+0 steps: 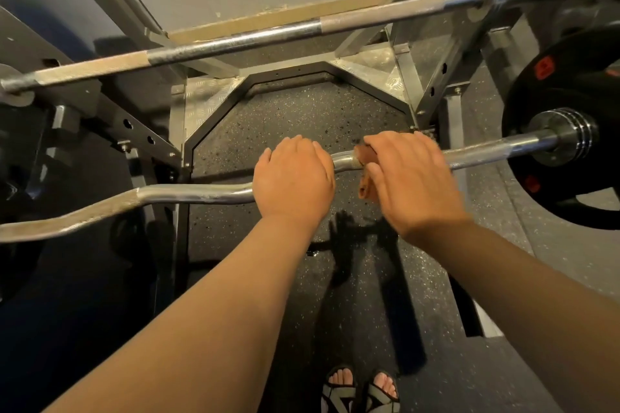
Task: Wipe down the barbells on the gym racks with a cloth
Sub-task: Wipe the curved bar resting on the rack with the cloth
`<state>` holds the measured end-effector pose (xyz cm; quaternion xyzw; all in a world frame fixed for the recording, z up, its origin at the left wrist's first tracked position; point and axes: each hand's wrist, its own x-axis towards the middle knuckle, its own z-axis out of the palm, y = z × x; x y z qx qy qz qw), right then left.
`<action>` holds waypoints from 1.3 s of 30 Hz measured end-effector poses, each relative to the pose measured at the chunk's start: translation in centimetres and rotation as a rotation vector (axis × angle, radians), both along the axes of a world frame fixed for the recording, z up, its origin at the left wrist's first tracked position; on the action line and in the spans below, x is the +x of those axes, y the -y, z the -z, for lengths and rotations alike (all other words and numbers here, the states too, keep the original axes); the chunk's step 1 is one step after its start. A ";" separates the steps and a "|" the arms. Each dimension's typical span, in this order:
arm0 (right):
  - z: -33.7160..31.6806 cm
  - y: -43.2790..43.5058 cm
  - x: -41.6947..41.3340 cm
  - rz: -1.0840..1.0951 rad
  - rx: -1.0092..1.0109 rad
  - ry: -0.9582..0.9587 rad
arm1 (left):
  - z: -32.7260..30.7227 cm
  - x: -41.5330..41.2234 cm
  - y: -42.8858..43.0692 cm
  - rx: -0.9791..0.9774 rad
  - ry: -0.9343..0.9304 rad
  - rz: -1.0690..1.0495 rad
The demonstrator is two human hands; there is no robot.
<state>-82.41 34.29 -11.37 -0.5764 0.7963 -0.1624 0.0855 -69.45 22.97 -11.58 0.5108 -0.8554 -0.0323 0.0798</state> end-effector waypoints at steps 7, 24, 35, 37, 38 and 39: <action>0.2 0.2 1.5 0.306 -0.080 0.065 | -0.2 0.4 0.1 0.009 -0.006 0.025; -0.9 -0.4 -1.0 -0.001 0.052 -0.010 | -1.8 0.2 -0.2 0.079 0.138 0.043; 0.0 -1.1 -2.6 0.091 -0.002 -0.063 | -1.1 -5.2 -1.2 0.174 0.120 0.066; -0.1 -1.7 -3.6 -0.028 0.017 -0.074 | -1.1 -6.1 -1.3 0.196 0.100 -0.011; -0.3 -1.9 -4.3 -0.074 0.035 -0.083 | -0.9 -6.3 -1.3 0.183 0.098 -0.034; -0.5 -2.1 -5.1 -0.098 0.045 -0.089 | -0.6 -6.2 -1.3 0.169 0.107 -0.037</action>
